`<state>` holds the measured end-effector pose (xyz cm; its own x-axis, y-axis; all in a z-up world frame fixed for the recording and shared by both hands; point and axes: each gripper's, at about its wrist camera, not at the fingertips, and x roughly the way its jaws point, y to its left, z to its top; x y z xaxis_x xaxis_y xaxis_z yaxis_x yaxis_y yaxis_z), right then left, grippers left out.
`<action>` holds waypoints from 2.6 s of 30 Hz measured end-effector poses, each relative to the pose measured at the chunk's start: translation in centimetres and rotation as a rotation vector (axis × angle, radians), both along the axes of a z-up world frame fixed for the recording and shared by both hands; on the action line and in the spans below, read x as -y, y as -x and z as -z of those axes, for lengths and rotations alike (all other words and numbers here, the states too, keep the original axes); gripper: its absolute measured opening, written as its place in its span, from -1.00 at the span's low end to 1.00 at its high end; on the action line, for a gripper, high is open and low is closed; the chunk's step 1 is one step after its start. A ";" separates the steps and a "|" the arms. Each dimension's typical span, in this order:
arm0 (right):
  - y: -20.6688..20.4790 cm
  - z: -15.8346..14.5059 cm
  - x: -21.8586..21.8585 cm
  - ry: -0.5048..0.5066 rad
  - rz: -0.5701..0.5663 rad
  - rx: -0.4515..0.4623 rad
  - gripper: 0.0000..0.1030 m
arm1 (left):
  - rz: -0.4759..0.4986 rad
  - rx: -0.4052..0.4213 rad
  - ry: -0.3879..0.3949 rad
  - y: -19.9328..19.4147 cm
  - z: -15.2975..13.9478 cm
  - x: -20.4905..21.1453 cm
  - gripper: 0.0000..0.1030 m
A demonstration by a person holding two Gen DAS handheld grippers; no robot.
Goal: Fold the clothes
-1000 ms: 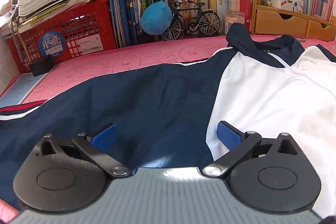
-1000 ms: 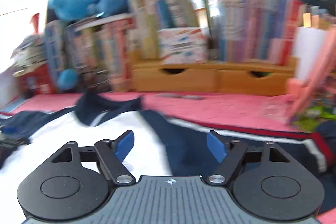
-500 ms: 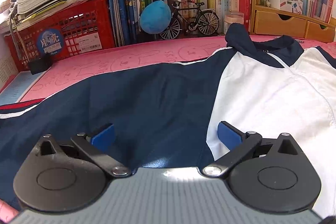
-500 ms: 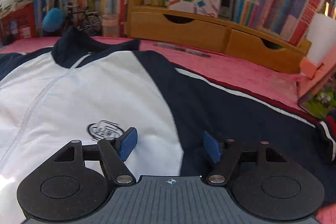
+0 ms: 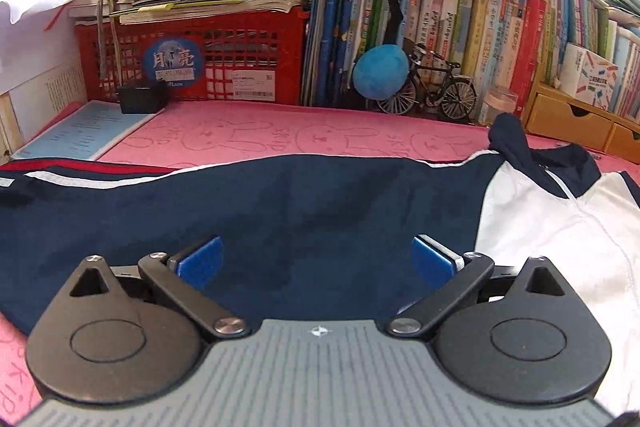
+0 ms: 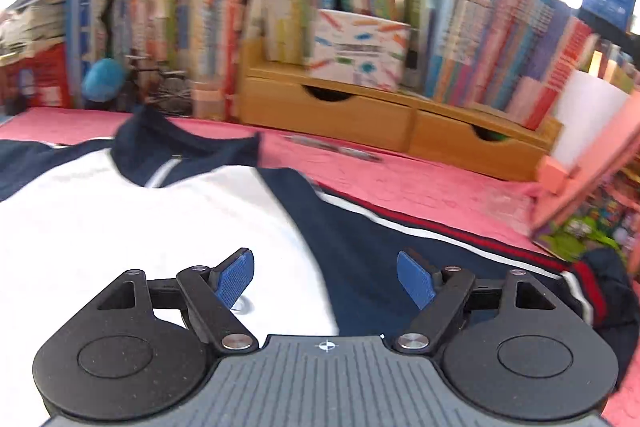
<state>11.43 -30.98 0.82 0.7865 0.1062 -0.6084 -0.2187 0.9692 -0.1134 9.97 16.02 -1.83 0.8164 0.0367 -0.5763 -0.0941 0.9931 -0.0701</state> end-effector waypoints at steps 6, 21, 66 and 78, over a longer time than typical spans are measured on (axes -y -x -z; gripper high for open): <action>-1.2 2.5 -12.5 0.063 -0.241 -0.027 0.64 | -0.151 -0.157 -0.306 -7.6 1.2 -2.4 0.96; -3.7 6.0 -12.5 -0.119 -0.176 -0.094 1.00 | -0.302 -0.032 -0.277 -7.5 0.9 -10.4 0.60; -3.4 5.9 -12.5 -0.116 -0.180 -0.097 1.00 | -0.752 -0.127 -0.287 1.3 2.4 -23.1 0.53; -3.4 5.8 -12.5 -0.117 -0.176 -0.096 1.00 | -0.103 0.037 -0.151 7.2 -1.9 0.8 0.56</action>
